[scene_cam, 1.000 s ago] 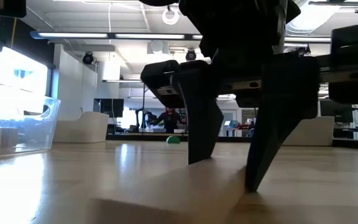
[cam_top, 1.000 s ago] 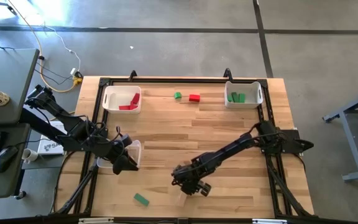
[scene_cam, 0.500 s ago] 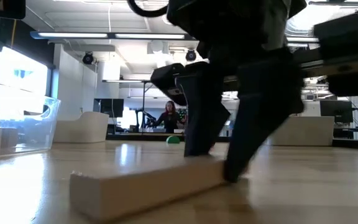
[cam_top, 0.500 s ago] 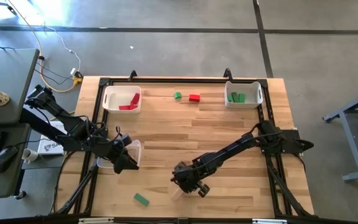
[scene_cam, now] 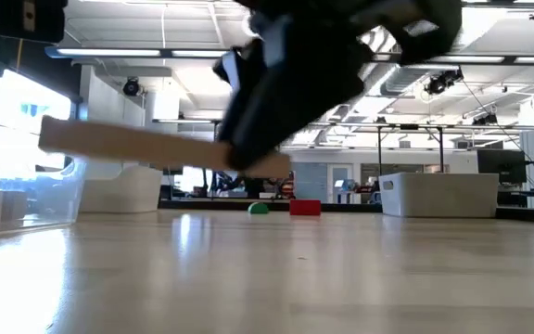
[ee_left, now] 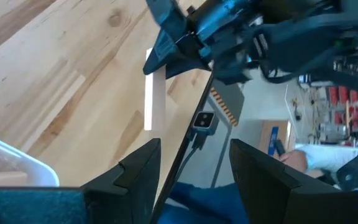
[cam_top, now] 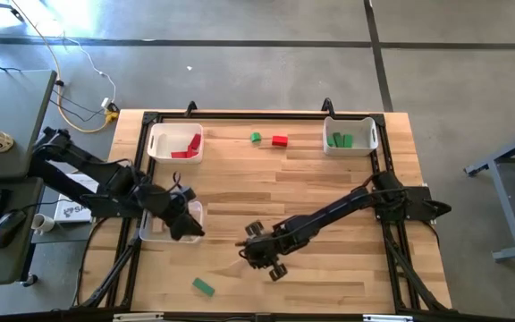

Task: Sort & place blocks by color
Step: Put the cream rectangle into the transparent bin

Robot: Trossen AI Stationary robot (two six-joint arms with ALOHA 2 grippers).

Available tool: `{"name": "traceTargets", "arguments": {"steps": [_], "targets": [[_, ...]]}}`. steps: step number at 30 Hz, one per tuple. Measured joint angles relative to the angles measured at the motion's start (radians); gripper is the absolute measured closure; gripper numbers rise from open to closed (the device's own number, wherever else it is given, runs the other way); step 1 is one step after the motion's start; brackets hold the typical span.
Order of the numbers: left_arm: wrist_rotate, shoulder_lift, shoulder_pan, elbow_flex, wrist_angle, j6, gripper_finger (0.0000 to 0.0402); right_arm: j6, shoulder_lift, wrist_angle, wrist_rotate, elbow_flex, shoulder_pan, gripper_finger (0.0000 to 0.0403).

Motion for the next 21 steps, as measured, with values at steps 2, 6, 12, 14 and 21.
{"name": "traceTargets", "arguments": {"steps": [2,6,12,14,21], "targets": [[0.058,-0.003,0.04,0.0,-0.014,0.042,0.0223,0.026,0.0,-0.017,0.038,0.032,-0.001,0.0302],[0.135,-0.019,0.117,0.0,-0.044,0.12,0.0223,0.068,-0.002,-0.052,0.11,0.088,-0.007,0.0302],[0.237,-0.032,0.217,0.0,-0.049,0.225,0.0223,0.135,-0.002,-0.081,0.226,0.135,-0.007,0.0302],[0.265,-0.032,0.243,0.0,-0.05,0.25,0.0223,0.158,-0.002,-0.092,0.269,0.148,-0.007,0.0302],[0.272,-0.032,0.296,0.0,-0.053,0.31,0.0223,0.224,-0.002,-0.105,0.409,0.217,-0.007,0.0302]]}}
